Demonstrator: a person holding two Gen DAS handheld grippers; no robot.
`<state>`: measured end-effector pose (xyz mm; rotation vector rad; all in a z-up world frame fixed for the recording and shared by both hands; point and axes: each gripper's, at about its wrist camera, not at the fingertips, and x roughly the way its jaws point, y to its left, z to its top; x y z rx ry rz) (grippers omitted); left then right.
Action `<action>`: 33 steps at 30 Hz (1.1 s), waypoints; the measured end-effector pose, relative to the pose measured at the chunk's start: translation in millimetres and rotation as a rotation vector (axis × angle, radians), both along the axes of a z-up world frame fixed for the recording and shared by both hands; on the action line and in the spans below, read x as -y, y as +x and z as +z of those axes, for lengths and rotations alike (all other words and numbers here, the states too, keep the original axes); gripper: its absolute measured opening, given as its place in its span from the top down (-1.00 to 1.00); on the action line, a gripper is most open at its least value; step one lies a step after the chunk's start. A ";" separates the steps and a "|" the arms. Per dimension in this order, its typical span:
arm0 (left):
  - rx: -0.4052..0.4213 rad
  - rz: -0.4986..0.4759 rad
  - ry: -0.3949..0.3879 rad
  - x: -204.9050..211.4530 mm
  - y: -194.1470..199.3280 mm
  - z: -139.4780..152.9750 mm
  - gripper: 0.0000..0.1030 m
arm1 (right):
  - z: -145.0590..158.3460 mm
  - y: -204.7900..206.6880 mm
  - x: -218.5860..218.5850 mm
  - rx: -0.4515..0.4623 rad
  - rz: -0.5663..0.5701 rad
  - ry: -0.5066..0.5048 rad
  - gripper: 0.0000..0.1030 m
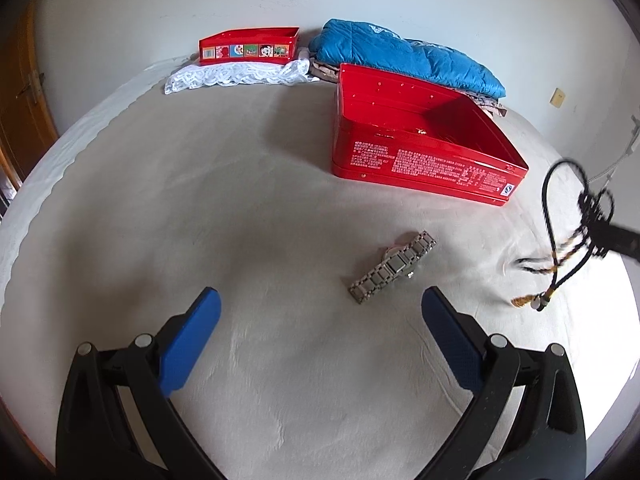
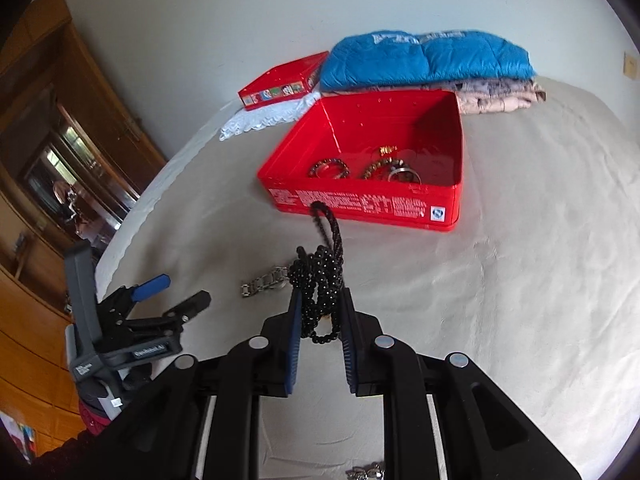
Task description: Organize jewelry
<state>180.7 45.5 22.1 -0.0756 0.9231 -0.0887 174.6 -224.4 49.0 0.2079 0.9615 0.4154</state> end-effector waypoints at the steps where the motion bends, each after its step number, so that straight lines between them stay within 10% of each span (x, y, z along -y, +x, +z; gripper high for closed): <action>1: -0.006 0.000 -0.007 -0.7 2.0 0.5 -0.93 | -4.7 3.4 0.9 -0.009 0.001 0.012 0.65; 33: -0.070 -0.059 -0.011 26.0 35.0 -9.4 -0.93 | -45.6 19.7 48.6 -0.088 -0.053 0.015 0.52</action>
